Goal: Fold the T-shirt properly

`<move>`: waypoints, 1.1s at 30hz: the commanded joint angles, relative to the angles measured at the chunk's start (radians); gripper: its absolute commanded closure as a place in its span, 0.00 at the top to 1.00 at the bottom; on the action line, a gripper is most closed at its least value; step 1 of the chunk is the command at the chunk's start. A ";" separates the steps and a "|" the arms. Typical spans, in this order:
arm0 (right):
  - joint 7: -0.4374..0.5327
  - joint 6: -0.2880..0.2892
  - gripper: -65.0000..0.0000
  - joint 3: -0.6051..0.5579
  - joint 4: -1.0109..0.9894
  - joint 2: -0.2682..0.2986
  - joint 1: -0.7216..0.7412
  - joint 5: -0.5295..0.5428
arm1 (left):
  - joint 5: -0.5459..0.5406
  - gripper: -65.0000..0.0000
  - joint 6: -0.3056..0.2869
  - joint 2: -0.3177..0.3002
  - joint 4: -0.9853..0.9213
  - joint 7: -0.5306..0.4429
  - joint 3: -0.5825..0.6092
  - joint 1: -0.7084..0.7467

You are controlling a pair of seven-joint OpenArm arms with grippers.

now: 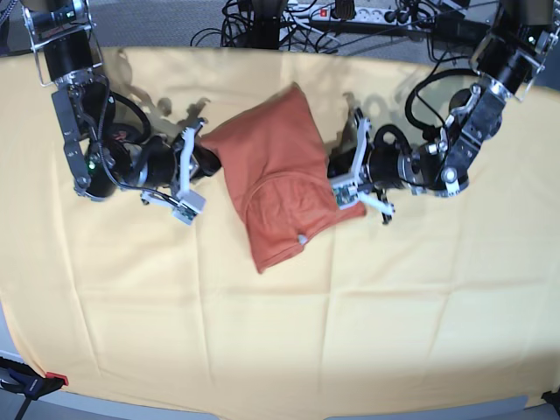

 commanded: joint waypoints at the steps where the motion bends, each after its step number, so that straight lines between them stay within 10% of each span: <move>1: -0.004 0.006 0.00 0.004 0.034 0.020 -0.010 0.035 | 0.046 0.00 0.019 -0.016 -0.030 0.016 -0.006 -0.027; 12: 0.000 0.006 0.00 0.005 0.194 0.055 -0.134 0.109 | 0.021 0.00 0.019 0.022 -0.148 -0.016 -0.009 -0.166; 22: 0.000 -0.019 0.00 0.244 0.325 0.055 -0.134 0.136 | -0.446 0.00 -0.056 -0.040 0.019 0.292 -0.159 -0.199; 33: -0.225 0.006 0.00 0.652 0.335 0.032 -0.220 0.588 | -0.905 0.00 -0.069 -0.045 0.154 0.570 -0.533 0.076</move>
